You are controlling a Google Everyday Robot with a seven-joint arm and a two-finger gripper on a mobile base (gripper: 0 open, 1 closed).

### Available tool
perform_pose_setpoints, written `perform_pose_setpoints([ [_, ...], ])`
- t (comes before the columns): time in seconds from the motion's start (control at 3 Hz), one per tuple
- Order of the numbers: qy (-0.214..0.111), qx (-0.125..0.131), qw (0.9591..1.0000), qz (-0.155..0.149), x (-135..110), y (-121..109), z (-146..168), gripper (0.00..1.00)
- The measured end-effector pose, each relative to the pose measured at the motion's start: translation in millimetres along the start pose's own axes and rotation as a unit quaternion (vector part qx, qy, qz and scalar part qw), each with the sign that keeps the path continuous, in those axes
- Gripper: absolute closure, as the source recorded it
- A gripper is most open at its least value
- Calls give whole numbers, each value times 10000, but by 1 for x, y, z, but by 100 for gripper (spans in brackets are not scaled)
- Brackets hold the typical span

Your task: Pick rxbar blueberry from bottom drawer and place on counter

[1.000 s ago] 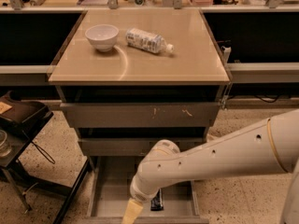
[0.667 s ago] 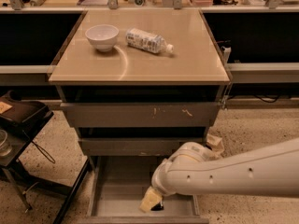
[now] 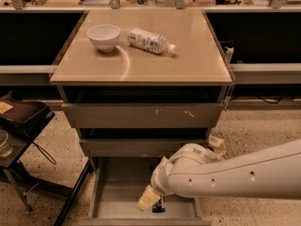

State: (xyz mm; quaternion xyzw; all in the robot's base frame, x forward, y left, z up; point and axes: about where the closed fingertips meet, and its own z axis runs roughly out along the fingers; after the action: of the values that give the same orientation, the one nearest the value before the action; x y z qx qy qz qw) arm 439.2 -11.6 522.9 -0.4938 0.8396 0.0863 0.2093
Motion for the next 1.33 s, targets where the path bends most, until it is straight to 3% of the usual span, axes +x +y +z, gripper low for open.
perform_pose_setpoints([
  [0.33, -182, -172, 9994, 222, -3, -7, 27, 0],
  [0.67, -615, -167, 9956, 691, -20, -48, 73, 0],
  [1.0, -615, -168, 9956, 691, -20, -48, 73, 0],
  [1.33, -807, -129, 9896, 1183, 1, -71, 90, 0],
])
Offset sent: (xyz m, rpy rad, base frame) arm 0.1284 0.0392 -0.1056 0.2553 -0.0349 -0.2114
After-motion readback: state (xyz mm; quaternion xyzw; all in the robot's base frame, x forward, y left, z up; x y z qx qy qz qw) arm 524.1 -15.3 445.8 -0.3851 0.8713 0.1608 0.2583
